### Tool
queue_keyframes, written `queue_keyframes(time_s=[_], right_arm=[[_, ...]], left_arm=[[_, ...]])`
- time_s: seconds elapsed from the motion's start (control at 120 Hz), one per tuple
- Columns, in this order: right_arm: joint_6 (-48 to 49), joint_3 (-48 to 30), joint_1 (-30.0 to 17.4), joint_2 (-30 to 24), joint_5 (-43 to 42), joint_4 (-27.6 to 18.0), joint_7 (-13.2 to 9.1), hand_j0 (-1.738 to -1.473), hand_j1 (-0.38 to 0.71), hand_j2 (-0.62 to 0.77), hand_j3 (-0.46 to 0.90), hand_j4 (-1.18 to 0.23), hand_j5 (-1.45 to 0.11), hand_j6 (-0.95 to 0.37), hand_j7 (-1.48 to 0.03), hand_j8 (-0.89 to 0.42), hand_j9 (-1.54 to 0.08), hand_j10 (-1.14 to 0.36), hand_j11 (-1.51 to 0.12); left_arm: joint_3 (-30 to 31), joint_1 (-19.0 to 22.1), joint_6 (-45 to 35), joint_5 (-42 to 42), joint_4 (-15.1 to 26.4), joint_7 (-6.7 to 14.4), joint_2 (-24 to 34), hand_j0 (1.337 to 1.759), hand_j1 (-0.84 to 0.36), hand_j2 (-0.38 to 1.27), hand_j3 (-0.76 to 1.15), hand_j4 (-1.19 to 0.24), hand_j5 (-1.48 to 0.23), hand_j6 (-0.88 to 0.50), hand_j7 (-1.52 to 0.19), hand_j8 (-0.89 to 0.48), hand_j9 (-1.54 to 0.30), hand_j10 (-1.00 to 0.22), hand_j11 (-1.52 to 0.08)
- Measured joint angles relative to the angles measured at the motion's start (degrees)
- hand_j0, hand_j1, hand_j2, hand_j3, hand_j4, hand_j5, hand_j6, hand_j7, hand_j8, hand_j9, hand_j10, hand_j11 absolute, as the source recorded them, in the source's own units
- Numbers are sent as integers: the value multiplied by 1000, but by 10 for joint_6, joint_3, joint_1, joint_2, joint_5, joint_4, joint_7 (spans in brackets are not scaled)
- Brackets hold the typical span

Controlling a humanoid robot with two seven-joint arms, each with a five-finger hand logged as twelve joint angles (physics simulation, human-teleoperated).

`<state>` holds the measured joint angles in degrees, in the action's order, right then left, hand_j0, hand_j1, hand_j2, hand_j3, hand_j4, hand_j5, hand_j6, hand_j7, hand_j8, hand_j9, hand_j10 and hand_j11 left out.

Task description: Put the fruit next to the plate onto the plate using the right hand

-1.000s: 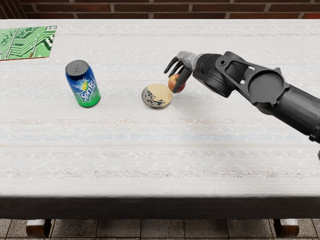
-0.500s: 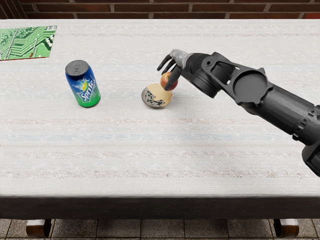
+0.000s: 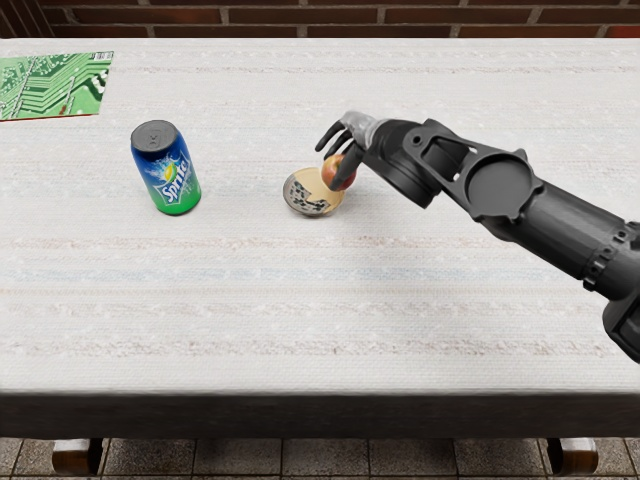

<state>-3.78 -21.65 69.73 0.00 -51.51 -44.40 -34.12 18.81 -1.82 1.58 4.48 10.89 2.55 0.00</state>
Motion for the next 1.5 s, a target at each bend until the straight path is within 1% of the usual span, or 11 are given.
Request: queue_keyframes(time_s=[0.308, 0.392, 0.592, 0.95, 1.025, 1.142, 1.283, 1.392, 1.5], right_arm=[[0, 0, -16, 0, 0, 0, 44, -1658, 244, 156, 0, -559, -741, -561, -734, -393, -732, -484, -733], [0, 0, -18, 0, 0, 1, 52, -1658, 244, 151, 0, -559, -738, -558, -733, -392, -729, -482, -731], [-1, 0, -26, 0, 0, 4, 62, -1658, 244, 152, 0, -558, -735, -559, -730, -393, -727, -483, -728], [-2, 1, -36, 0, -1, 5, 67, -1658, 245, 149, 0, -556, -731, -560, -727, -394, -723, -483, -725], [-3, 2, -36, 0, -1, 6, 67, -1658, 231, 120, 0, -535, -704, -543, -700, -404, -697, -481, -699], [-30, 6, -34, 0, -2, 15, 67, -1658, 97, 51, 0, -404, -529, -408, -527, -330, -526, -373, -527], [-43, 6, -33, 0, -2, 20, 67, -1658, -67, 16, 0, -252, -329, -254, -328, -215, -327, -236, -328], [-46, 6, -32, 0, -2, 20, 67, -1658, -152, 5, 0, -174, -228, -176, -227, -153, -227, -165, -227], [-46, 5, -32, 0, -2, 18, 66, -1658, -208, -1, 0, -124, -162, -125, -161, -111, -161, -119, -161]], left_arm=[[0, 0, 0, 0, 0, 0, 0, 1658, 71, 46, 0, -232, -301, -232, -301, -232, -301, -232, -301], [0, 0, 0, 0, 0, 0, 0, 1658, 71, 46, 0, -232, -301, -232, -301, -232, -301, -232, -301], [0, 0, 0, 0, 0, 0, 0, 1658, 71, 46, 0, -232, -301, -232, -301, -232, -301, -232, -301], [0, 0, 0, 0, 0, 0, 0, 1658, 71, 46, 0, -232, -301, -232, -301, -232, -301, -232, -301], [0, 1, 0, 0, 0, 0, 0, 1658, 71, 46, 0, -232, -301, -232, -301, -232, -301, -232, -301], [0, 0, 0, 0, 0, 0, 0, 1658, 71, 46, 0, -232, -301, -232, -301, -232, -301, -232, -301], [0, 0, 0, 0, 0, 0, 0, 1658, 71, 46, 0, -232, -301, -232, -301, -232, -301, -232, -301], [0, 0, 0, 0, 0, 0, 0, 1658, 71, 46, 0, -232, -301, -232, -301, -232, -301, -232, -301], [0, 0, 0, 0, 0, 0, 0, 1658, 71, 46, 0, -232, -301, -232, -301, -232, -301, -232, -301]])
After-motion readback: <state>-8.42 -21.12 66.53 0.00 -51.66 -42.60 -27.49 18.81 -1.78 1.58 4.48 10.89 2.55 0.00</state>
